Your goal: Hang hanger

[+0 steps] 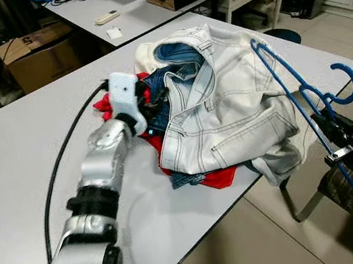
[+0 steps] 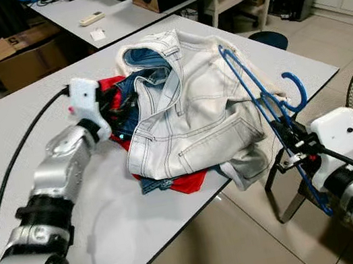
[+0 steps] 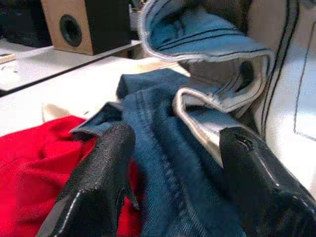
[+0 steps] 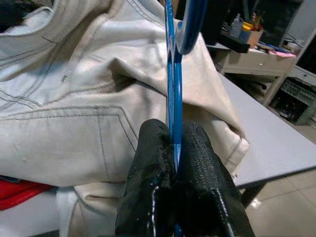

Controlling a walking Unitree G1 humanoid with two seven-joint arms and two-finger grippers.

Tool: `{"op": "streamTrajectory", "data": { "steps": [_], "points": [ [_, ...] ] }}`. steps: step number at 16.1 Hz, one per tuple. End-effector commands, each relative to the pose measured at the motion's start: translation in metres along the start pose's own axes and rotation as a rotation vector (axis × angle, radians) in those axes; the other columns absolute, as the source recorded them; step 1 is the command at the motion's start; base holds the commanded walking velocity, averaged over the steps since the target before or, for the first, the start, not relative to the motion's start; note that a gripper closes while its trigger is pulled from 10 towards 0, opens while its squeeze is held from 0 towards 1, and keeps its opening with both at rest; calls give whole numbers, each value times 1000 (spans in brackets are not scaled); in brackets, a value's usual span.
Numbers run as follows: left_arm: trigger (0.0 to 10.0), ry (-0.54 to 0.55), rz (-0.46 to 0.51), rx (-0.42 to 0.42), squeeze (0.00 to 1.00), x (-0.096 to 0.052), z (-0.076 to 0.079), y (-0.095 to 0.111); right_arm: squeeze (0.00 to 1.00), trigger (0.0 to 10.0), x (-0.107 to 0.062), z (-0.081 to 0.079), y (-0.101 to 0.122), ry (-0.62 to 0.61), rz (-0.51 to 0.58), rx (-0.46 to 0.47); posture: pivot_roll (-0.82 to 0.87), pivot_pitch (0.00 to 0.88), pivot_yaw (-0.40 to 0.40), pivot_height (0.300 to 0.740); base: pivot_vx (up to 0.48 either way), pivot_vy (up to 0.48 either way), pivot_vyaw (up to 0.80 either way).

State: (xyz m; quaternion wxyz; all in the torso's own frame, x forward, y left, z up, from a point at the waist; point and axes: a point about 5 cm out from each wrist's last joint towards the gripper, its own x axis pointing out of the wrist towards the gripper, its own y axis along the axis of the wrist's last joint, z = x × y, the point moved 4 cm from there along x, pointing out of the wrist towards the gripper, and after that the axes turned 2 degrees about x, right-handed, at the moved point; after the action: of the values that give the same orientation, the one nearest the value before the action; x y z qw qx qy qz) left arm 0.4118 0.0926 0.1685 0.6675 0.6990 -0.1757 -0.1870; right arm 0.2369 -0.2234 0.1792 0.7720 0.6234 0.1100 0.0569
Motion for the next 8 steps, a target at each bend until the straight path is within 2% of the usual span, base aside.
{"op": "streamTrajectory", "data": {
  "steps": [1, 8],
  "points": [
    [10000, 5, 6, 20, 0, 5, 0, 5, 0, 10000, 0, -4, 9, 29, 30, -18, -211, 0, 37, 740, 0, 0, 0],
    [10000, -30, -48, 31, 0, 15, 6, -7, 0, 10000, 0, -7, 8, 48, 27, -21, -216, 0, 42, 740, 0, 0, 0]
  ]
}}
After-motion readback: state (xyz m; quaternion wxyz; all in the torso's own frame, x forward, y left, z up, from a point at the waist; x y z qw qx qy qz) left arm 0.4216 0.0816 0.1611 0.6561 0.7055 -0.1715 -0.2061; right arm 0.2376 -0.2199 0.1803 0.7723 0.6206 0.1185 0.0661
